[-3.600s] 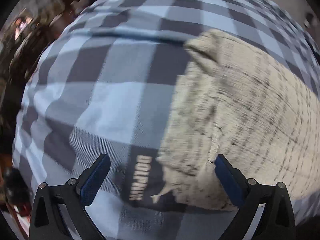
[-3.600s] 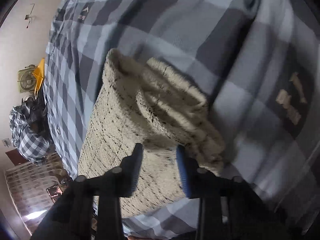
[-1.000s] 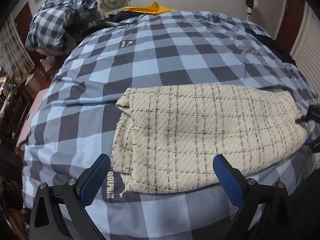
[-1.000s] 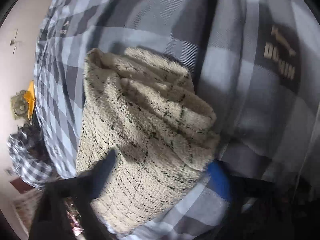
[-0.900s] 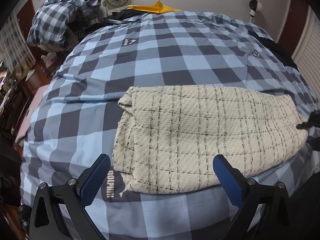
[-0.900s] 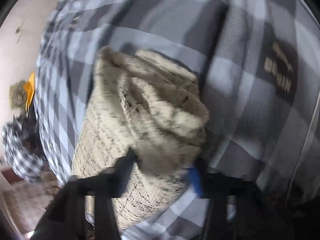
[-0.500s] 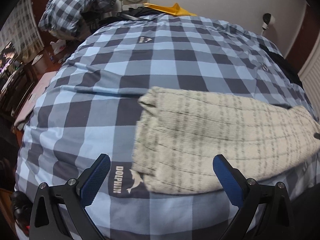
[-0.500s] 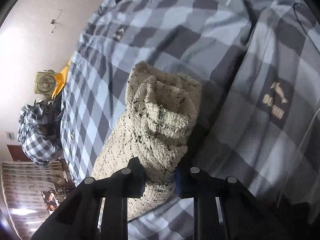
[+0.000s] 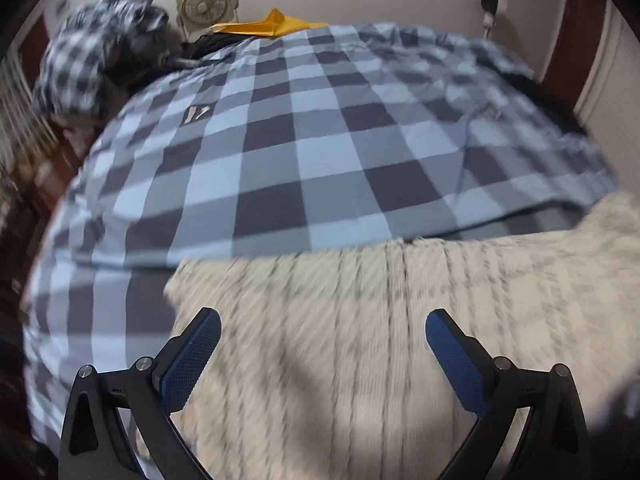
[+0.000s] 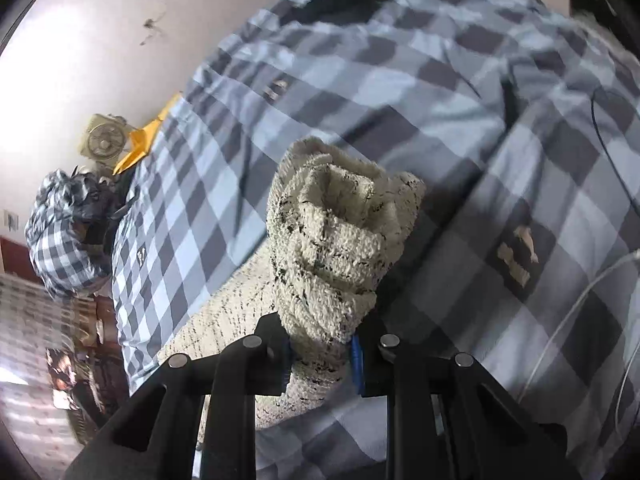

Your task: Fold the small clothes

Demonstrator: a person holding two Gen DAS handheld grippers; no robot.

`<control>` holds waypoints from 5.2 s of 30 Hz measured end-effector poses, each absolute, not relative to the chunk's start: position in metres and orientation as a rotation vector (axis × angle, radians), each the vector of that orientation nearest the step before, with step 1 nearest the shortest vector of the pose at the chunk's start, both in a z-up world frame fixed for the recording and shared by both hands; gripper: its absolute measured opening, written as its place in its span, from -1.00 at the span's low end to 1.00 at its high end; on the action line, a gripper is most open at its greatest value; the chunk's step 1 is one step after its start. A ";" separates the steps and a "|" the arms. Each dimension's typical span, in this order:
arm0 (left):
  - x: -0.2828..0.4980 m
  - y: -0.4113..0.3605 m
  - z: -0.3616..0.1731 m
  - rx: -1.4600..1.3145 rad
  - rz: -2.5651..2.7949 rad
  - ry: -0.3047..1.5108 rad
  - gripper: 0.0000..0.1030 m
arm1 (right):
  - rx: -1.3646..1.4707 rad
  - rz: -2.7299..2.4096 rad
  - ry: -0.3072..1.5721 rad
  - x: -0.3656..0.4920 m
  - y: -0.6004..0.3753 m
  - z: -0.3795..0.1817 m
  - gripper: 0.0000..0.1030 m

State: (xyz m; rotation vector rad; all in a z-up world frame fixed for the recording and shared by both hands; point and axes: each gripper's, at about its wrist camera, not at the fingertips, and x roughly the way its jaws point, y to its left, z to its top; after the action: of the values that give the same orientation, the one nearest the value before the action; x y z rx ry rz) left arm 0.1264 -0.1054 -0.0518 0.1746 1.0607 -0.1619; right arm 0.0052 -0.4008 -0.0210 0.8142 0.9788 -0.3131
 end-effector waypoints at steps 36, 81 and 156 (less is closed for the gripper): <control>0.082 0.174 0.020 -0.425 0.026 0.858 1.00 | 0.055 0.597 1.148 0.125 -0.031 -0.155 -0.47; 0.105 0.090 -0.089 -0.373 -0.319 1.313 1.00 | 0.735 0.341 1.316 0.100 -0.306 -0.107 0.97; 0.009 0.018 0.042 -0.003 -0.068 0.758 1.00 | 0.002 0.097 0.860 -0.019 -0.243 0.041 0.73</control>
State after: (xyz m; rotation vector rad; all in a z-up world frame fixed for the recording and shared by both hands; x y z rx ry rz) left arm 0.0094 0.0177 0.0424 -0.0032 0.7580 -0.0683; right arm -0.0191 -0.2427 0.0414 0.0018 0.8600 0.0973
